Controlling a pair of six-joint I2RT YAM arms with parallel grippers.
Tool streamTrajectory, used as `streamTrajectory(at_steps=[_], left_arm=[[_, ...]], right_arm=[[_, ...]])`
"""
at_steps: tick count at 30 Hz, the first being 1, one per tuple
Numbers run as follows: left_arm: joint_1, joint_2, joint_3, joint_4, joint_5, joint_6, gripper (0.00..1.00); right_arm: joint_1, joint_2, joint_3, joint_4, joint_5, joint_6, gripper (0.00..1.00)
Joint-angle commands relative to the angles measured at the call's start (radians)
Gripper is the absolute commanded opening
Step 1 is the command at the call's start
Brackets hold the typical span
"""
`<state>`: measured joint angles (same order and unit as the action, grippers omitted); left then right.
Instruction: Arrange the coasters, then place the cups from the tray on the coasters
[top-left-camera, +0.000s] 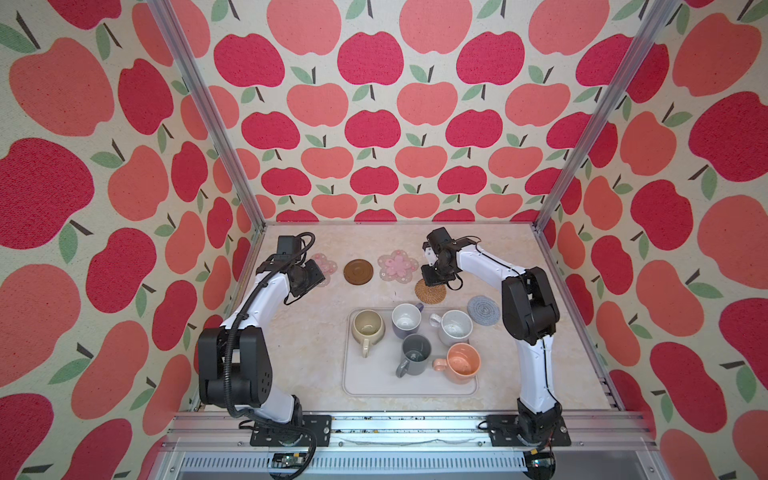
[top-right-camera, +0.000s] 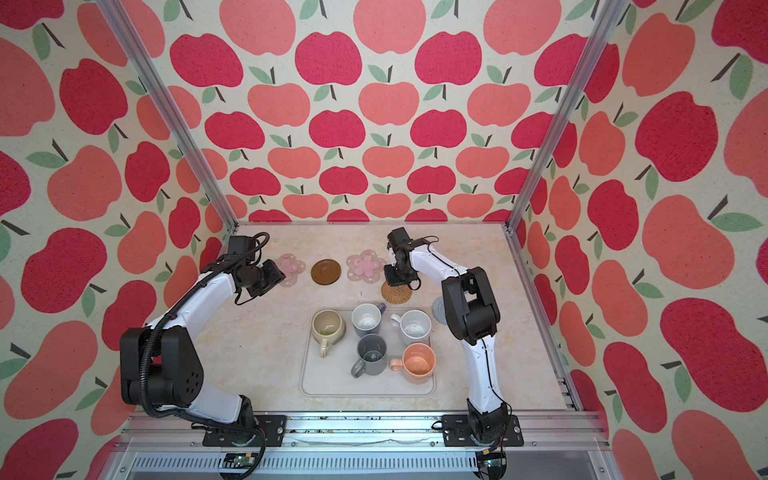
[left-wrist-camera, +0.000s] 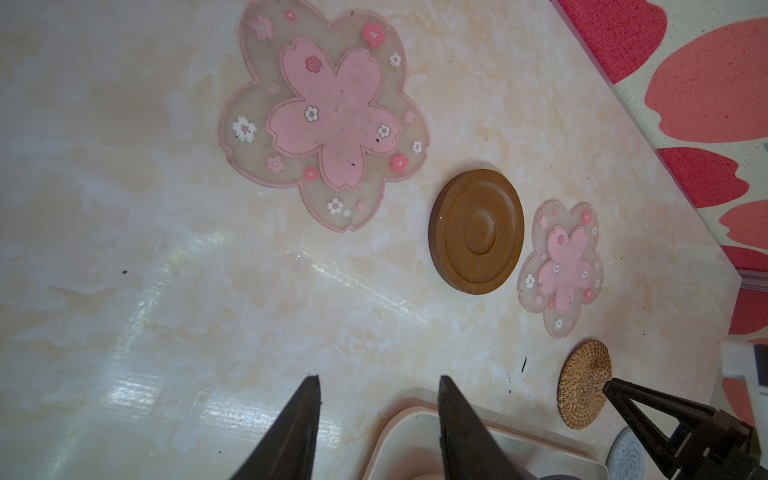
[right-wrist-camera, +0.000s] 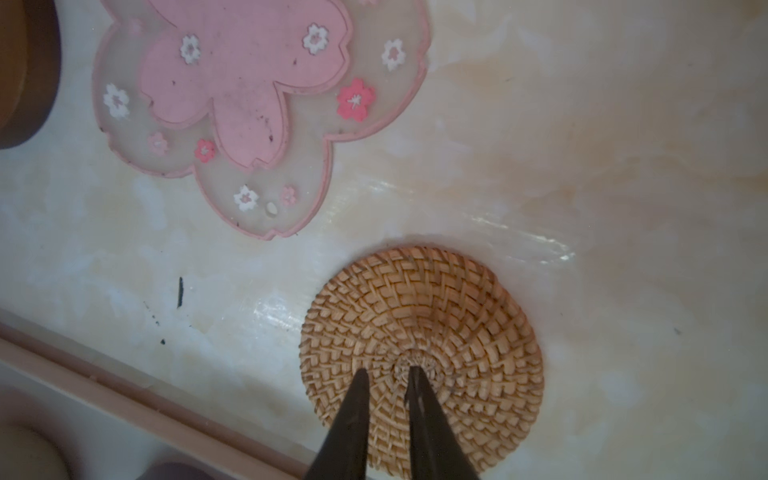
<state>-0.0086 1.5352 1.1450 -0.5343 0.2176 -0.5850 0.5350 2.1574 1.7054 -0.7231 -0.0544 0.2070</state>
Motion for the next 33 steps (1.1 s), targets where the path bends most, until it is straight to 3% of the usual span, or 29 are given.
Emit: streamTrajectory(at_steps=[1,19,33], left_arm=[[0.010,-0.025,-0.019,-0.007,0.007,0.007,0.48],[0.060,-0.108,-0.069,-0.024,0.011,0.019,0.48],[0.070,-0.123,-0.085,-0.020,0.014,0.014,0.49]], right_arm=[[-0.002,0.038,0.026,-0.060,0.007,-0.030,0.20],[-0.055,0.147,0.077,-0.147,0.126,-0.002,0.16],[-0.164,0.037,-0.077,-0.120,0.203,0.009,0.15]])
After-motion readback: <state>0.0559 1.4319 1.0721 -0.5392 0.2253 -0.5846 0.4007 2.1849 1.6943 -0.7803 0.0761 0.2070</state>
